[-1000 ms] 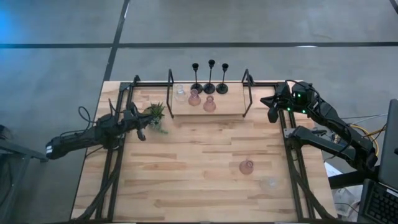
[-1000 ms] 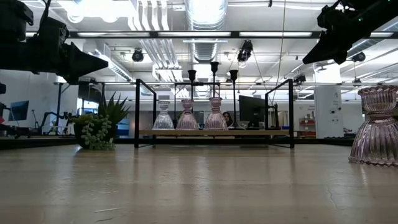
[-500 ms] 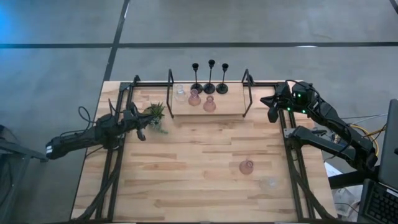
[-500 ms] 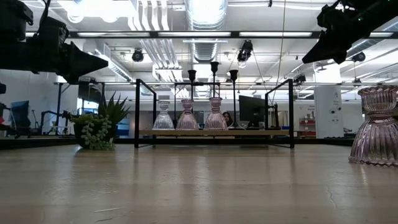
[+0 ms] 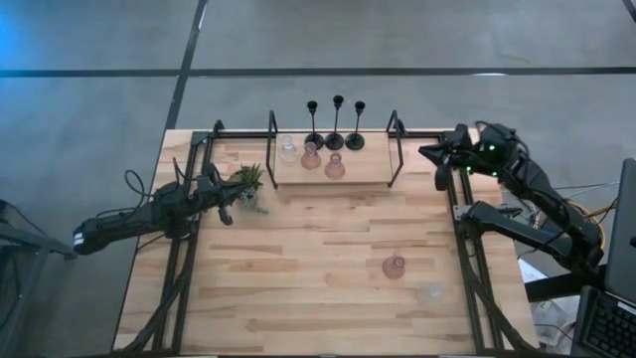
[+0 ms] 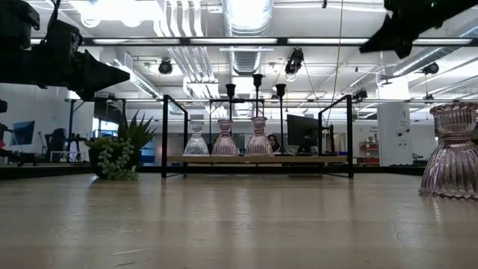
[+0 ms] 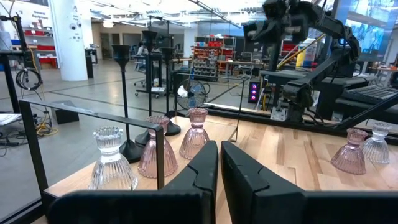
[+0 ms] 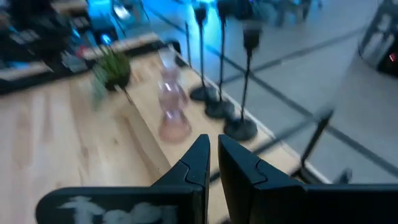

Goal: Pick & Place candle stick holders
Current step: Put the pink candle holder on the shelf aligned with the other pink candle holder

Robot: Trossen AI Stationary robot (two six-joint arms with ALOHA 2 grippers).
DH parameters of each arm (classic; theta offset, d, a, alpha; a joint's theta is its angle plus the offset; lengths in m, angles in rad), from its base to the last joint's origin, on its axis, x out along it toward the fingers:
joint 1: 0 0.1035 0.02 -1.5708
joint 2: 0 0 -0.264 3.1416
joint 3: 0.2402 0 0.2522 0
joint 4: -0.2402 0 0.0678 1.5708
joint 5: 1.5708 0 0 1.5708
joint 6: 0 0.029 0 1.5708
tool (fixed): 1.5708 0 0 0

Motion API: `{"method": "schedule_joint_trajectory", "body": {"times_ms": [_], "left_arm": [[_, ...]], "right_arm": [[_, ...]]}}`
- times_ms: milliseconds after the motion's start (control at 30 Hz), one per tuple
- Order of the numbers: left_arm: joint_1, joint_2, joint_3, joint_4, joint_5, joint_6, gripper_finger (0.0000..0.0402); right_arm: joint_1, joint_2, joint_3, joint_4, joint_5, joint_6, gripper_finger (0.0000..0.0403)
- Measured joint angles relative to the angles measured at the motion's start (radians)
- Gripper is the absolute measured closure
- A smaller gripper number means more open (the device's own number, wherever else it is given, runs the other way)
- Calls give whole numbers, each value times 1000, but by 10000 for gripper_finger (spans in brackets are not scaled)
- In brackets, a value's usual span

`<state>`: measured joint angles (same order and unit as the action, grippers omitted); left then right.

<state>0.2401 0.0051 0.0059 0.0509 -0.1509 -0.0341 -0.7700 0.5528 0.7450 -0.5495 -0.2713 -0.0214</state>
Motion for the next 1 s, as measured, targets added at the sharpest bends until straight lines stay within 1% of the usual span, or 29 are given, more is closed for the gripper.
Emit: {"method": "schedule_joint_trajectory", "body": {"times_ms": [100,200,300,433,533,667,800,900,1000], "left_arm": [[0,0,0,0,0,0,376],[0,0,0,0,0,0,376],[0,0,0,0,0,0,376],[0,0,0,0,0,0,376],[0,0,0,0,0,0,376],[0,0,0,0,0,0,376],[0,0,0,0,0,0,376],[0,0,0,0,0,0,376],[0,0,0,0,0,0,376]], "right_arm": [[0,21,87,-29,-74,16,374],[0,58,191,-121,-137,-10,374],[5,107,296,-239,-160,-37,374],[50,174,405,-389,-164,-60,374],[125,214,456,-437,-183,-60,374],[267,262,497,-442,-171,-22,374],[402,304,516,-451,-124,17,374],[494,337,531,-491,-63,44,374],[577,363,541,-537,-7,117,374]]}}
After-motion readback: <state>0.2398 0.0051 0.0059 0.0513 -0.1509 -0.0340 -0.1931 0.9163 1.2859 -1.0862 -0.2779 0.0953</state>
